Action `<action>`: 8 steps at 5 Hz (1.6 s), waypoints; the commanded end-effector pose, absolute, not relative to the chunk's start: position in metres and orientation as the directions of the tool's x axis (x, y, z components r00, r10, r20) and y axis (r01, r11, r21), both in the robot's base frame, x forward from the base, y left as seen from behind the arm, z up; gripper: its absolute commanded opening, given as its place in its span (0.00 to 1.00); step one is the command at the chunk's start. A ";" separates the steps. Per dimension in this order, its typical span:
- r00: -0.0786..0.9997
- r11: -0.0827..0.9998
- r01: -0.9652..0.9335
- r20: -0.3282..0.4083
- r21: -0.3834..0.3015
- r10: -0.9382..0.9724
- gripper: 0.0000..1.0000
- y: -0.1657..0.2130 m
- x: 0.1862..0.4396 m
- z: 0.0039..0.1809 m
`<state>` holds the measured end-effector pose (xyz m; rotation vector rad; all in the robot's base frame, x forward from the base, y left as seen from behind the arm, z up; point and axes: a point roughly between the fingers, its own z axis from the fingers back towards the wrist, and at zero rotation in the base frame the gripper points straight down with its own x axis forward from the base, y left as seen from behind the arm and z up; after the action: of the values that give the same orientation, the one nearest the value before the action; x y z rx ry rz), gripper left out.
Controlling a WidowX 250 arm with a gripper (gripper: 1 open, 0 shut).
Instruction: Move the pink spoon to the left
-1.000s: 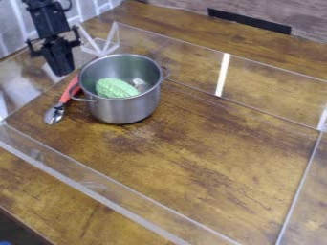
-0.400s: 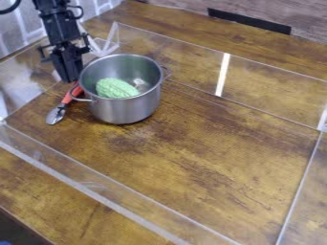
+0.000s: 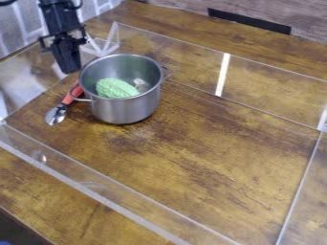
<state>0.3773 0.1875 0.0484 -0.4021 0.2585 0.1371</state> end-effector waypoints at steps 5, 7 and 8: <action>0.967 0.898 -0.157 -0.247 -0.411 0.057 0.00 0.199 0.396 0.062; 0.963 0.887 -0.170 -0.265 -0.430 0.056 0.00 0.199 0.405 0.069; 0.960 0.881 -0.176 -0.274 -0.440 0.055 0.00 0.200 0.410 0.073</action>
<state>0.3865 0.1886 0.0389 -0.4402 0.2646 0.0968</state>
